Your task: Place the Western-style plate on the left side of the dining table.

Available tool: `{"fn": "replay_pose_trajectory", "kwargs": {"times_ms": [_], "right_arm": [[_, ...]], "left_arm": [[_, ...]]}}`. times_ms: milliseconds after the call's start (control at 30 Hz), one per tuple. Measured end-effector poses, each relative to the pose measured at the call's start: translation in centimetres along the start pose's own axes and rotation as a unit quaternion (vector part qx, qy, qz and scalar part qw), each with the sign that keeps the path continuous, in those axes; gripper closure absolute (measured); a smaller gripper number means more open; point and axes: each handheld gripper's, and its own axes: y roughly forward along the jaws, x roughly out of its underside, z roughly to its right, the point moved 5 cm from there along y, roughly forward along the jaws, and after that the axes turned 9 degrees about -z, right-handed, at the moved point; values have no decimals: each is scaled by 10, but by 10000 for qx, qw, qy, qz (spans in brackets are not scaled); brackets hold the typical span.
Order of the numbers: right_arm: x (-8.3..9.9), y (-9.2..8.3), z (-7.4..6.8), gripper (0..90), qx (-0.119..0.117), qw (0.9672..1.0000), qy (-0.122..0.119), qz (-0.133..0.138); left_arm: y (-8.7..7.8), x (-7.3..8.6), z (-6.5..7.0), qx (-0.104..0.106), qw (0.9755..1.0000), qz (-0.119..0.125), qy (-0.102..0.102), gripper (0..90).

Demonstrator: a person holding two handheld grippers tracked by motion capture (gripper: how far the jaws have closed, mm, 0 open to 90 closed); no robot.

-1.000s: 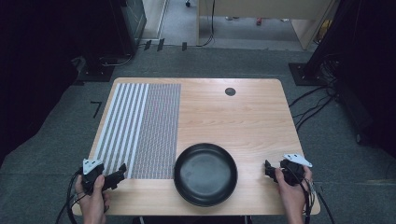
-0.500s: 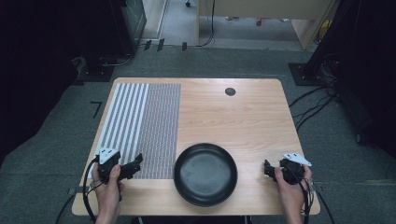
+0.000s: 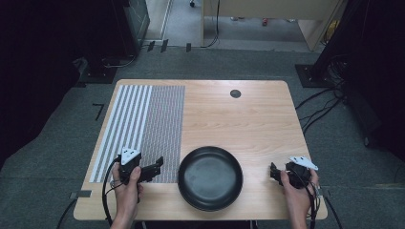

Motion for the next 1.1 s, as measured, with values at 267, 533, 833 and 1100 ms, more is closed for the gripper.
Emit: {"fn": "replay_pose_trajectory", "kwargs": {"times_ms": [267,533,833,1100], "right_arm": [[-7,-14,-20,158,-497,9985,19,224],[-14,-29,-47,193,-693,9969,-18,366],[-20,-44,-84,230,-902,9934,-441,558],[-18,-51,-103,455,-1248,9889,-396,697]], "left_arm": [[1,4,14,214,9997,-78,121,127],[3,8,29,460,9985,-134,275,108],[7,14,44,741,9961,-278,392,101],[9,19,58,887,9934,-373,618,154]]}}
